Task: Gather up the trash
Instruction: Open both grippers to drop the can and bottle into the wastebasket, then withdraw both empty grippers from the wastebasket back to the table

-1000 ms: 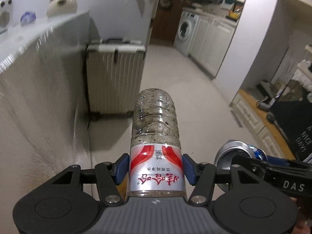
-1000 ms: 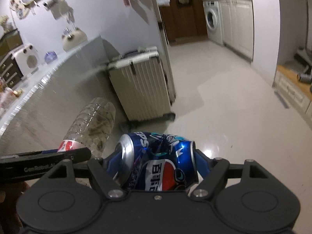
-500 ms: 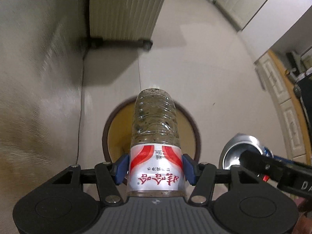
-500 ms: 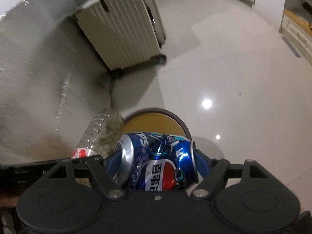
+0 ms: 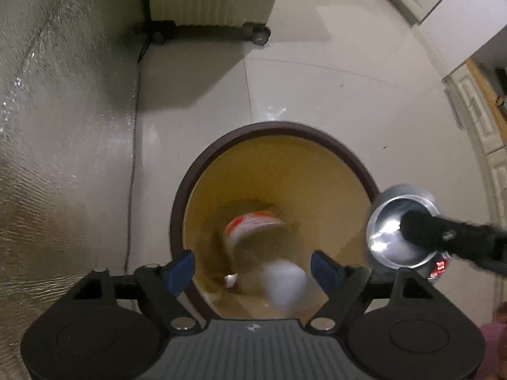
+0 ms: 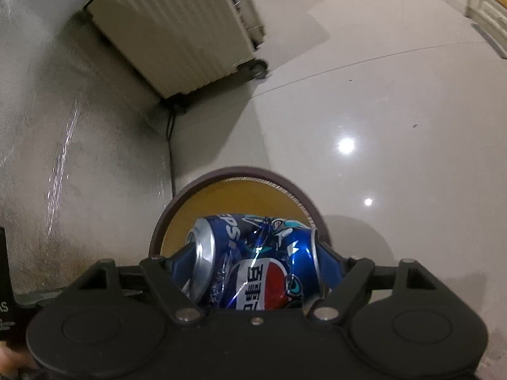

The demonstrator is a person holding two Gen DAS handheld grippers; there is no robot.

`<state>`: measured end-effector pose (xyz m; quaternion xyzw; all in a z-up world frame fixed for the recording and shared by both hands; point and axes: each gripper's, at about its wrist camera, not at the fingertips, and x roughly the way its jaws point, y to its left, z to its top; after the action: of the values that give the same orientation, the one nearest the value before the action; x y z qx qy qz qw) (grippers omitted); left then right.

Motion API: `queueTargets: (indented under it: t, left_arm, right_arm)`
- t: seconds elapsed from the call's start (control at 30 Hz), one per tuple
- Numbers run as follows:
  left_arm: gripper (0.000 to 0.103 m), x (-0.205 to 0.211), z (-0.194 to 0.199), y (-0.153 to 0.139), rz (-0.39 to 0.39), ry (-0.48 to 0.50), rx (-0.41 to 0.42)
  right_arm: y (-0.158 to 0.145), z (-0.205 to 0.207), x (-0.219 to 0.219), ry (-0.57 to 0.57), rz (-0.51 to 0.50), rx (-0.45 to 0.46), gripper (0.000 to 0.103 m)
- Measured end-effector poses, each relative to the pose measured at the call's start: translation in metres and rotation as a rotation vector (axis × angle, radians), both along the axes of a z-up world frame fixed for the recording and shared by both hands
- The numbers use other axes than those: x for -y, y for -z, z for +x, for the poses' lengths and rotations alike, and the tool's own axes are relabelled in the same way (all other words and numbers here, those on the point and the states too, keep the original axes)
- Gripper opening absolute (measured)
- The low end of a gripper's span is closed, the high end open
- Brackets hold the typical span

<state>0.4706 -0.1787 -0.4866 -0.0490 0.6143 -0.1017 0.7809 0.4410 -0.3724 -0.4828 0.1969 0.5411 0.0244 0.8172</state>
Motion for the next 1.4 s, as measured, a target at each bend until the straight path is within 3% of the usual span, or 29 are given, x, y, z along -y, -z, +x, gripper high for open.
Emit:
queueTargets:
  t: [0.13, 0.47, 0.63, 0.87, 1.23, 1.4]
  left_arm:
    - [0.086, -0.002, -0.006, -0.002, 0.040, 0.011, 0.009]
    - [0.086, -0.006, -0.020, -0.018, 0.065, 0.010, 0.018]
    - [0.089, -0.007, -0.030, -0.031, 0.075, 0.007, 0.020]
    - [0.102, -0.019, -0.048, -0.057, 0.098, -0.017, 0.053]
    - [0.103, -0.040, -0.082, -0.101, 0.092, -0.042, 0.098]
    - [0.103, -0.047, -0.098, -0.121, 0.088, -0.052, 0.114]
  right_arm:
    - [0.011, -0.001, -0.010, -0.046, -0.011, -0.026, 0.087]
    - [0.008, -0.030, -0.009, -0.117, -0.081, -0.075, 0.087]
    - [-0.005, -0.045, -0.009, -0.132, -0.099, -0.075, 0.087]
    - [-0.033, -0.061, -0.008, -0.132, -0.111, -0.044, 0.087]
    - [-0.077, -0.088, -0.008, -0.140, -0.153, 0.017, 0.103]
    - [-0.097, -0.100, -0.006, -0.124, -0.183, 0.038, 0.103]
